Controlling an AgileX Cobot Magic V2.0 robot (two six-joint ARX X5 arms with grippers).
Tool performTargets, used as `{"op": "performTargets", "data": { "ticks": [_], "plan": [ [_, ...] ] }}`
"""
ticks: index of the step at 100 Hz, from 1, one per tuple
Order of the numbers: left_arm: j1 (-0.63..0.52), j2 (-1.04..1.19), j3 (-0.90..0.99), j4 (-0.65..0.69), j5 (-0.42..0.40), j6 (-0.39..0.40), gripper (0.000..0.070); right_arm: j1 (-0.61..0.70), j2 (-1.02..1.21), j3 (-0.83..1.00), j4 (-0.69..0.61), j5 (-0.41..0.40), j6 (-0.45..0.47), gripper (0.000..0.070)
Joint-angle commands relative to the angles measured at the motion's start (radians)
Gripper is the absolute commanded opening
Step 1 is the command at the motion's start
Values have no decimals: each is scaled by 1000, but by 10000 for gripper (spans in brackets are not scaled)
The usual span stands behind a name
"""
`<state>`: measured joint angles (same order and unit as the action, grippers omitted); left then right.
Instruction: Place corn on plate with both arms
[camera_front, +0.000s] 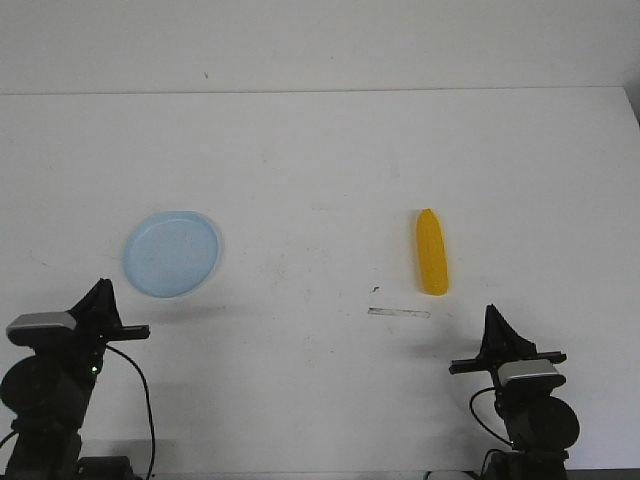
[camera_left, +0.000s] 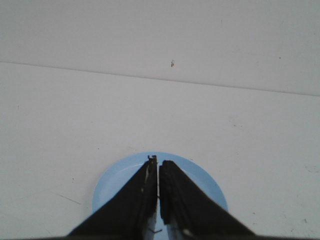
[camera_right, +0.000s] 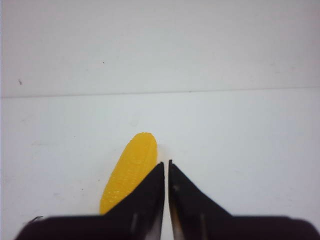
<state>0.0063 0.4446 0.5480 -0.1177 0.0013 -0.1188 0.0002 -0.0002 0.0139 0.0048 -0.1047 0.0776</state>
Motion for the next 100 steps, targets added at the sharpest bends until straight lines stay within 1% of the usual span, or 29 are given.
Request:
{"op": "performTargets", "data": {
  "ticks": [1,29,36,47,64,74,80,84,89,100],
  "plan": [
    [0,69,47,6,-5,2,1,2,1,-1,11,0,-8,13],
    [0,403,223,4,-6,2,1,2,1,-1,11,1,-7,13],
    [0,479,268,-25,-6,2,1,2,2,-1,11,0,-7,13],
    [0,603,369,-129,-5,2,1,2,2,-1,11,0,-8,13],
    [4,786,543,-334,-5,1,1,2,2,-1,11,1,-7,13],
    [44,888,647,-458,-1,-17,1,2,2,-1,11,0,-7,13],
    [82,940,695,-509,5,-27,1,2,1,-1,11,1,-8,13],
    [107,971,719,-528,24,-26,1,2,2,-1,11,0,-8,13],
    [135,1002,739,-544,71,-26,1,2,2,-1,11,0,-7,13],
    [205,1055,747,-554,237,-33,1,2,2,-1,11,0,-7,13]
  ]
}}
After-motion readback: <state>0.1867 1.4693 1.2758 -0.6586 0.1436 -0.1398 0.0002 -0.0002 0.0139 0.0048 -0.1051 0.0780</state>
